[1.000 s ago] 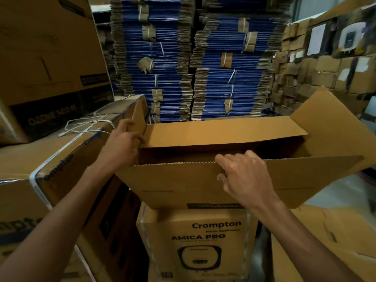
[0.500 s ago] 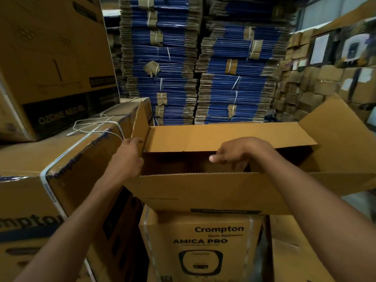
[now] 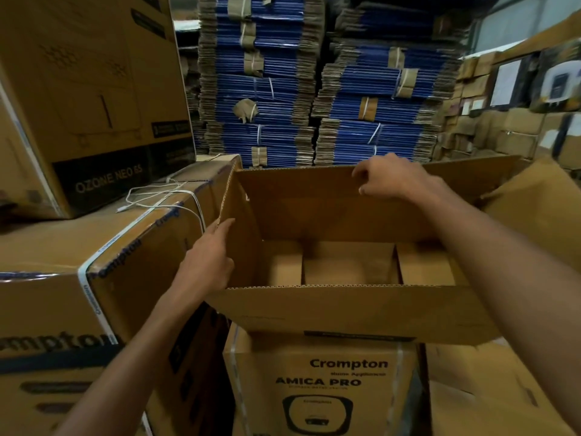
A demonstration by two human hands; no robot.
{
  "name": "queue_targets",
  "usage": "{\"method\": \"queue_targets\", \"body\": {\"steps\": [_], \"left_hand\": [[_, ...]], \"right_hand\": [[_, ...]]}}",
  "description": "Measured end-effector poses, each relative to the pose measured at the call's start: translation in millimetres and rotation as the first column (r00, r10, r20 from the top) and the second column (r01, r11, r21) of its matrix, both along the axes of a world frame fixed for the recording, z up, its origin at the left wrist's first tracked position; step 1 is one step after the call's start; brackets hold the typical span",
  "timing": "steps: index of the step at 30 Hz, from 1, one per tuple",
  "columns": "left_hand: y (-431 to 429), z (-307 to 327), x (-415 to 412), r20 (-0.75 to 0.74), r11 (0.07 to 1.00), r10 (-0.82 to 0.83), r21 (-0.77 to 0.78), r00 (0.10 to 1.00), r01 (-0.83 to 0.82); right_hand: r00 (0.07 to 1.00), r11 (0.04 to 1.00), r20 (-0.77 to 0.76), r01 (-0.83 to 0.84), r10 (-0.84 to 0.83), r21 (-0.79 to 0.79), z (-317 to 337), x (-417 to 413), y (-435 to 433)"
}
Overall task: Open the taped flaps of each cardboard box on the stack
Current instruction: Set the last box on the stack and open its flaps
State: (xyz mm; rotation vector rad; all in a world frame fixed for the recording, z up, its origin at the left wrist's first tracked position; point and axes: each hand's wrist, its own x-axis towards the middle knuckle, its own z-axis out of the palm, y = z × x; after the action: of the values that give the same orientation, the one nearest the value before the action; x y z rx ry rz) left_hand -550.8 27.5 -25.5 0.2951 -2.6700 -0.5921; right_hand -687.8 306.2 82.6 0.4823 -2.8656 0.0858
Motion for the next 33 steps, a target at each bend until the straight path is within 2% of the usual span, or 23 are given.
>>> {"method": "queue_targets", "body": {"steps": [5, 8, 10, 13, 19, 28, 31, 33], "left_hand": [[-3.3, -1.1, 7.9, 0.019, 0.999, -0.042, 0.002, 0.999, 0.042], [1.4, 1.3, 12.4, 0.028, 0.999, -0.049, 0.016, 0.998, 0.049], [6.7, 0.7, 12.6, 0.026, 0.999, -0.045, 0.013, 0.999, 0.044], [13.4, -1.1, 4.5, 0.000, 0.999, -0.036, 0.000, 0.999, 0.036], [9.9, 4.8, -20.0, -0.010, 0.999, -0.028, 0.025, 1.000, 0.028], [2.8, 24.3, -49.0, -0.013, 0.976, -0.084, 0.200, 0.996, 0.085], [4.2, 28.4, -57.1, -0.080, 0.980, -0.045, 0.189, 0.996, 0.060], [1.9, 29.2, -62.3, -0.178, 0.993, 0.028, 0.115, 0.984, -0.007]], "right_hand": [[0.993, 0.997, -0.103, 0.047, -0.054, -0.068, 15.7, -21.7, -9.7], [0.991, 0.992, -0.106, 0.073, -0.085, -0.107, 18.0, -32.1, -16.7], [0.992, 0.993, -0.079, 0.093, -0.098, -0.073, 15.7, -35.5, -18.9], [0.997, 0.998, -0.046, 0.063, -0.063, -0.001, 6.4, -36.1, -20.7], [0.999, 0.997, -0.019, -0.036, 0.035, -0.063, -15.6, -30.5, -21.9], [0.989, 0.931, -0.058, -0.148, 0.137, -0.334, -41.3, -4.9, 29.6], [0.986, 0.930, -0.138, -0.138, 0.096, -0.341, -56.2, 1.6, 49.8], [0.957, 0.899, -0.289, -0.160, 0.039, -0.407, -68.7, 6.1, 65.7]]}}
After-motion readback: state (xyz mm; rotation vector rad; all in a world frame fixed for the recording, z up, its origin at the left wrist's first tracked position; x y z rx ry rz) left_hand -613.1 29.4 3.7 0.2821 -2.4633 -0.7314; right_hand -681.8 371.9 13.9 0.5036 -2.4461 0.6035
